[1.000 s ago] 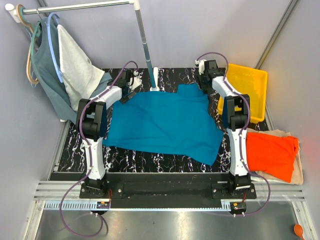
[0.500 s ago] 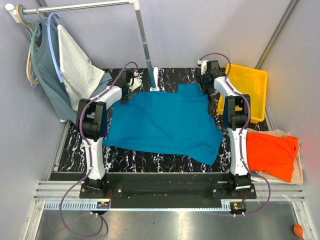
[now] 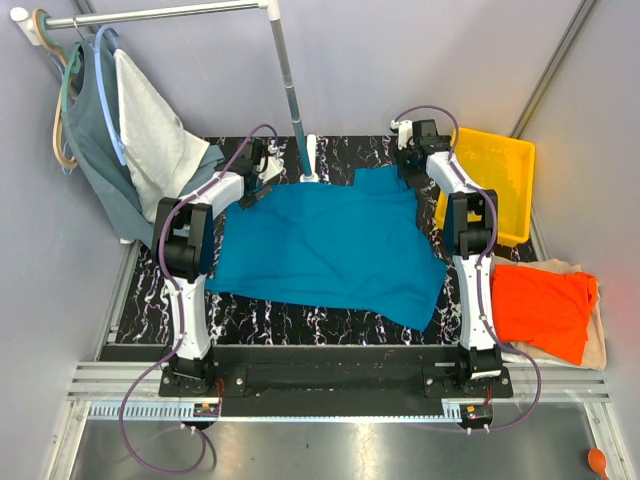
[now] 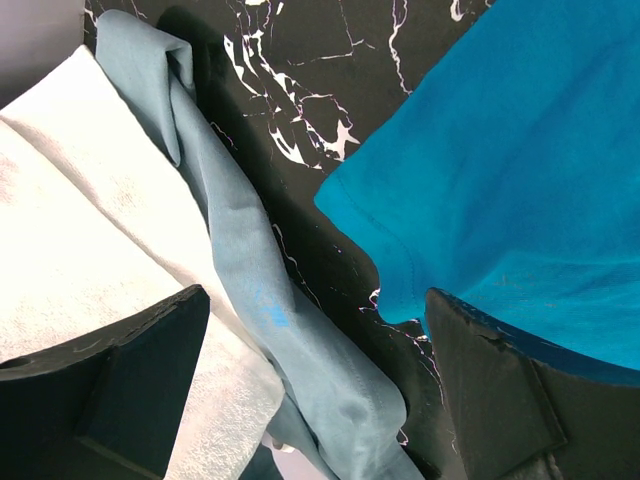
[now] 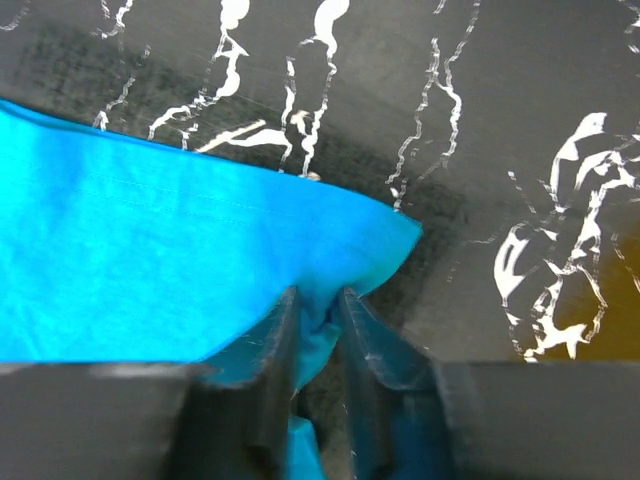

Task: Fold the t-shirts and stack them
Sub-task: Flatten the tshirt out

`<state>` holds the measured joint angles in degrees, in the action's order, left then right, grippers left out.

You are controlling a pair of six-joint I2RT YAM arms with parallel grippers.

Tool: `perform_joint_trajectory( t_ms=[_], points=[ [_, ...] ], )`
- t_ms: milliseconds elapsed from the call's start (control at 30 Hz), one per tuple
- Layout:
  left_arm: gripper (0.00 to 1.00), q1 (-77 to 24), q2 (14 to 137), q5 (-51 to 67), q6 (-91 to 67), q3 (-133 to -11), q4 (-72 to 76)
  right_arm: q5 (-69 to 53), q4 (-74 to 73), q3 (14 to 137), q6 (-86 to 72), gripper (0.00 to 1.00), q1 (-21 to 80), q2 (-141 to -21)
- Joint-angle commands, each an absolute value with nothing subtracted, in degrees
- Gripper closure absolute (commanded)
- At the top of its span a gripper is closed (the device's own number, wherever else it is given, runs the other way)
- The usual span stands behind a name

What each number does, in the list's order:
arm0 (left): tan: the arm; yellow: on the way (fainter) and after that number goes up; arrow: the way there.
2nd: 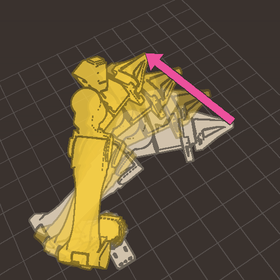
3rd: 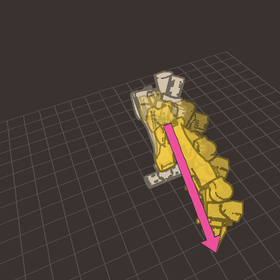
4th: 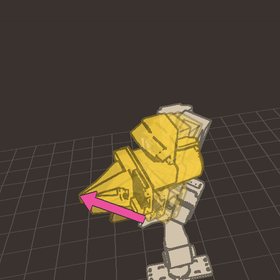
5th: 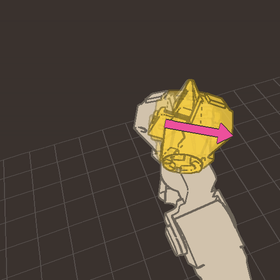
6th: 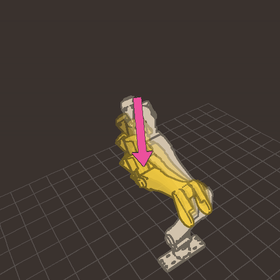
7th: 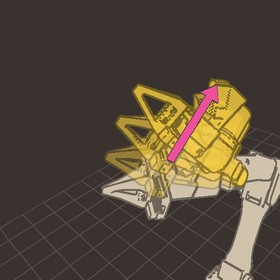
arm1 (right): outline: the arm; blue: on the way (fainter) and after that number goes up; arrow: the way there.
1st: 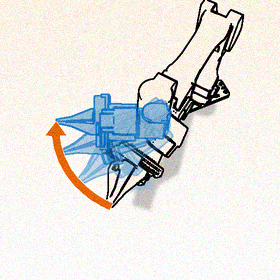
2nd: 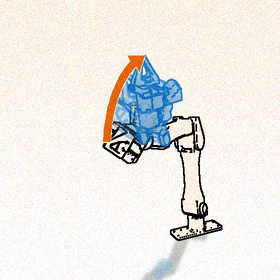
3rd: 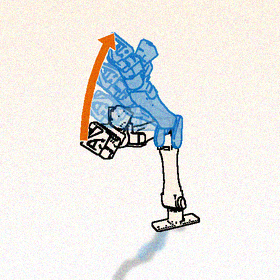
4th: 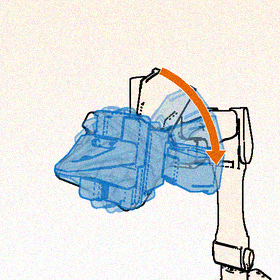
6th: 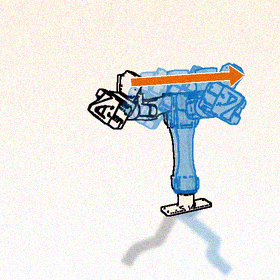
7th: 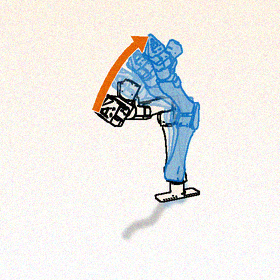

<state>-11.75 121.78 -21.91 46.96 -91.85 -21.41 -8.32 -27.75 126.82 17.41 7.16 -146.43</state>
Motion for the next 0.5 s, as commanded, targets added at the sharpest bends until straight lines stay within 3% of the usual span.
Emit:
perform_joint_trajectory(
  t_ms=[0,100,467],
  points=[
    [0.04,-11.3,119.9,-21.3,47.7,-93.0,-21.2,-10.9,-32.6,130.3,20.1,0.8,7.2,-149.0],
    [0.04,-9.9,120.6,-18.9,46.1,-95.1,-21.3,-10.5,-33.3,131.0,20.7,1.0,7.2,-149.2],
    [0.13,-4.7,127.3,4.7,46.7,-110.8,-38.6,-10.5,-33.3,126.7,21.1,1.0,7.2,-145.5]
  ],
)
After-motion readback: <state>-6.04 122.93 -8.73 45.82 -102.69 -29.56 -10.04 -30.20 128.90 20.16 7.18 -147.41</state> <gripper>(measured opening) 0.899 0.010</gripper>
